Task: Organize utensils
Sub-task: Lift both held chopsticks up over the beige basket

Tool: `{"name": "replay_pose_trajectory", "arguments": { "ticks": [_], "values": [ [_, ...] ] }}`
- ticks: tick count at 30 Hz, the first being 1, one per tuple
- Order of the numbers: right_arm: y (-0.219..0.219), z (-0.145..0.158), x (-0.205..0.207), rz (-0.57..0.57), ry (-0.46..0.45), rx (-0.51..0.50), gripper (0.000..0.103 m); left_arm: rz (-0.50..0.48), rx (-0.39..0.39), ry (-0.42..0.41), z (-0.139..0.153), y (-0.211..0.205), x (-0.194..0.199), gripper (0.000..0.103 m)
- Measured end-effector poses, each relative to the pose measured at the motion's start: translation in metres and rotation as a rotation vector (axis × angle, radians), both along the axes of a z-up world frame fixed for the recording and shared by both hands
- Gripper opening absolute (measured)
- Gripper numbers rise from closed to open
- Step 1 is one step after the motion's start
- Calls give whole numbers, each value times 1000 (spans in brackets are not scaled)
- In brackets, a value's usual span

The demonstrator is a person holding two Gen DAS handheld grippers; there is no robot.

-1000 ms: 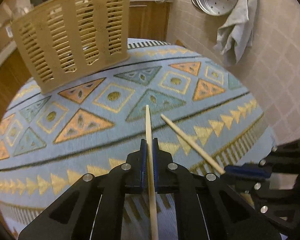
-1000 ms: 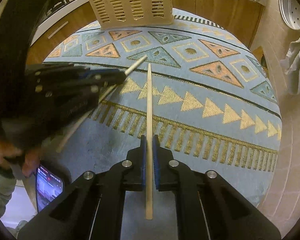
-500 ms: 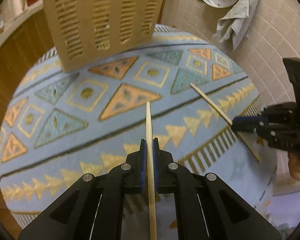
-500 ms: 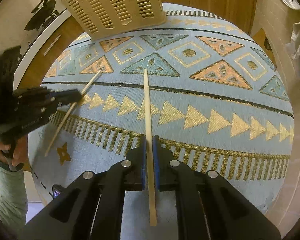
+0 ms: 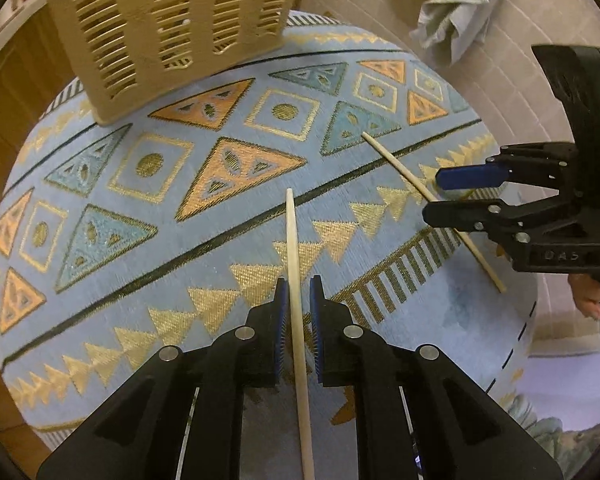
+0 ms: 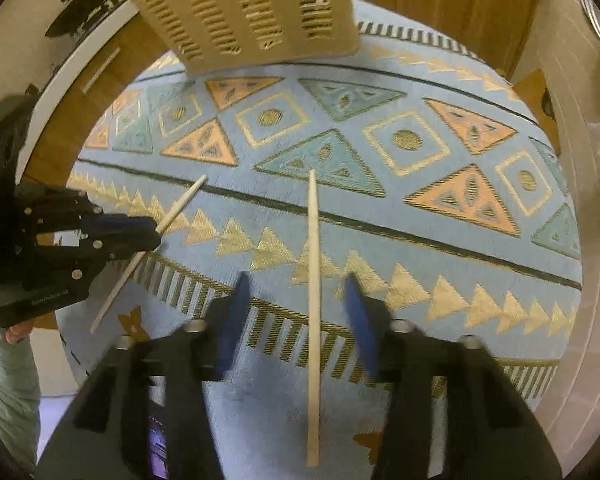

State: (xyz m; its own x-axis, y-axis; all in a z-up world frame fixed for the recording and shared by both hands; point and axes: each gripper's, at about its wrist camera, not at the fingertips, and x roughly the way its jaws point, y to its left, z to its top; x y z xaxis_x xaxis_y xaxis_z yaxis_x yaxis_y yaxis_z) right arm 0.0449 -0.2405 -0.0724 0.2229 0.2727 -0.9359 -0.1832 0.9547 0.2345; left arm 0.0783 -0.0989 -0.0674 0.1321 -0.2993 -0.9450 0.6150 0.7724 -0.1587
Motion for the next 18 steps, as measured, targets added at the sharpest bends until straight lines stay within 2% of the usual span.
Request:
{"name": "replay_pose_trajectory", "arguments": {
  "ticks": [3, 5, 8, 9, 10, 12, 15, 18],
  "values": [
    [8, -1, 0, 38, -13, -57, 25, -35, 58, -5, 1, -8, 0, 11],
    [14, -2, 0, 64, -7, -81, 11, -57, 93, -1, 1, -16, -1, 14],
    [18, -2, 0, 77, -13, -122, 5, -107, 175, -19, 0, -29, -4, 17],
    [20, -3, 0, 82, -16, -126, 5, -109, 194, -25, -3, -40, -4, 15],
    [21, -3, 0, 85, -17, -126, 5, -107, 230, -50, -3, -43, -6, 5],
    [22, -4, 0, 80, -19, -111, 5, -114, 264, -90, -5, -47, -10, 4],
    [16, -1, -5, 74, -33, -59, 5, -81, 241, -110, -4, -45, -13, 4],
    [8, 15, -14, 70, -102, 8, 5, -35, 139, -164, 11, -34, -16, 4]
  ]
}}
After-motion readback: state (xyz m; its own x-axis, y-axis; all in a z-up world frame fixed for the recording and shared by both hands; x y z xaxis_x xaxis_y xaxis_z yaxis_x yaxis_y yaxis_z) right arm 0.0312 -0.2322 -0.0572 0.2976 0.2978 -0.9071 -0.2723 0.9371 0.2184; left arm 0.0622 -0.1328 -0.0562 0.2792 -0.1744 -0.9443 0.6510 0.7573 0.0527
